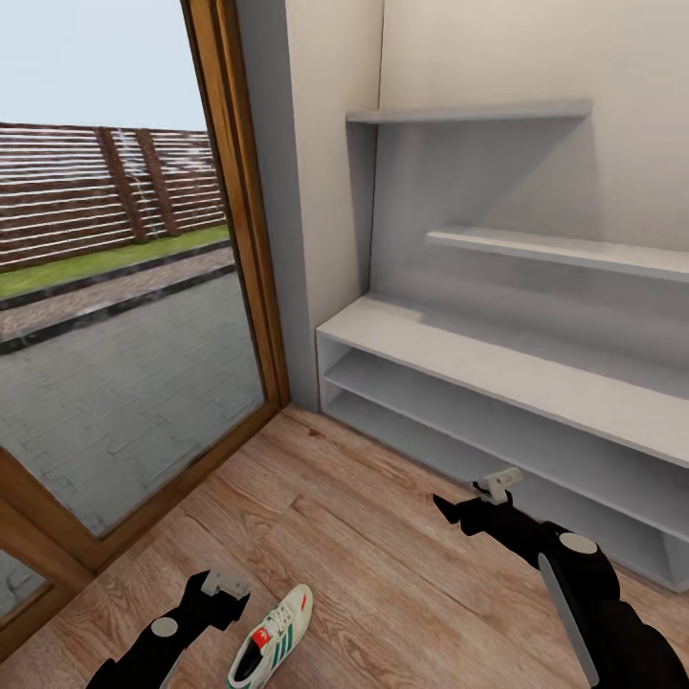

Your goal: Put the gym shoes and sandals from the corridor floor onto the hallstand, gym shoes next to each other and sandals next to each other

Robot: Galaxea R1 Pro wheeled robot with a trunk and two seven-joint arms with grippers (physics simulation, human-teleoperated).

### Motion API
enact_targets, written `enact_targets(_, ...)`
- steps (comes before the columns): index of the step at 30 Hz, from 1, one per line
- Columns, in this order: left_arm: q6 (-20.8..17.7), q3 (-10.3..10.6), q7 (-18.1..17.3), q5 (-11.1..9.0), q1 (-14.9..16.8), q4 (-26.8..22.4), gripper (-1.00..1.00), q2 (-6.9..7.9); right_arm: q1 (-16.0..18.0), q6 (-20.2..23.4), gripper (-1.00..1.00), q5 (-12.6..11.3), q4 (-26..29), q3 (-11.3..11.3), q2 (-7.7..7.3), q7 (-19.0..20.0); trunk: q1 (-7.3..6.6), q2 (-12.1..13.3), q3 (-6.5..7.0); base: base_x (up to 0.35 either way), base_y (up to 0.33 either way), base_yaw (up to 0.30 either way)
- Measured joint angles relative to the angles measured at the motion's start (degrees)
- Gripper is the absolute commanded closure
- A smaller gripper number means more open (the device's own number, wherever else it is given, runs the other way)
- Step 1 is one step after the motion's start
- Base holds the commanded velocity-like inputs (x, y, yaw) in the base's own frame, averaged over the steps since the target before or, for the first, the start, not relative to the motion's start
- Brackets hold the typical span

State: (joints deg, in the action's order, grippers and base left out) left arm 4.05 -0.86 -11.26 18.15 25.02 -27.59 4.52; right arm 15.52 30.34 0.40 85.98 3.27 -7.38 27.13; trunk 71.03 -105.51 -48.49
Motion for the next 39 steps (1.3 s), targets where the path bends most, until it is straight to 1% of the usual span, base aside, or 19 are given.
enact_targets(6, 1.72, -0.09, -0.01, 0.02, 0.0, -0.14, -1.0, -0.09, 0.0, 0.0, -1.0, -0.06, -0.06, 1.93, -0.61, 0.0, 0.0, 0.0, 0.0, 0.0, 0.0, 0.0)
enact_targets(23, 2.53, -0.07, -0.02, 0.03, -0.04, -0.12, -1.0, -0.04, 0.0, -0.2, -1.0, 0.02, -0.19, 7.28, -0.87, 0.14, 0.0, 0.0, 0.0, 0.0, 0.0, 0.0)
enact_targets(34, 3.24, 0.1, -0.03, 0.13, -0.07, -0.17, -1.0, -0.04, 0.0, -0.69, -1.0, -0.21, 0.18, 7.46, -0.88, 0.31, 0.0, 0.0, 0.0, 0.0, 0.0, 0.0)
enact_targets(37, 3.26, 0.21, 0.01, 0.19, -0.07, -0.18, -1.0, -0.04, 0.0, -1.35, -1.0, -0.18, 0.01, 7.35, -0.84, 0.35, 0.0, 0.0, 0.0, 0.0, 0.0, 0.0)
enact_targets(39, 3.27, 0.31, 0.02, 0.21, -0.06, -0.19, -1.0, -0.04, 0.0, -3.11, -1.0, -0.1, -0.18, 7.16, -0.79, 0.38, 0.0, 0.0, 0.0, 0.0, 0.0, 0.0)
